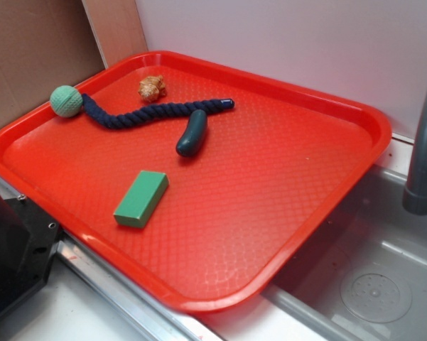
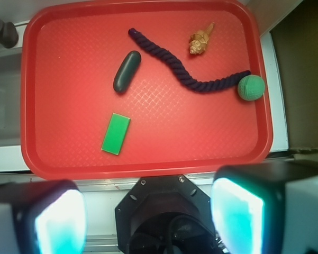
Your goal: Grab the shell.
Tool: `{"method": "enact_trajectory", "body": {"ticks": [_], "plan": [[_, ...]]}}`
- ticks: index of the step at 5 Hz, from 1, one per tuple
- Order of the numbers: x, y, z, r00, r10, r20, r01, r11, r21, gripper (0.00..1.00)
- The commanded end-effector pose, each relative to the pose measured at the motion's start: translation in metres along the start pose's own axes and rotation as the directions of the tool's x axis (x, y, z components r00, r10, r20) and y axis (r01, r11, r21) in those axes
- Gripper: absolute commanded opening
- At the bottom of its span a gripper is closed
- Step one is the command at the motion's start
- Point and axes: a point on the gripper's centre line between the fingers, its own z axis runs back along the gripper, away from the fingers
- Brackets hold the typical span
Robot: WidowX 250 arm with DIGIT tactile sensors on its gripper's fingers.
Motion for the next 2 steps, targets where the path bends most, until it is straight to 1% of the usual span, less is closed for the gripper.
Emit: {"method": "enact_trajectory", "body": {"ticks": [1,2], "plan": [[0.0,0.0,0.0,1.0,0.0,0.0,0.0,1.0,0.0,1.0],[0.013,0.008,-0.008,0.994,0.102,0.029,-0.102,0.995,-0.012,1.0]]}}
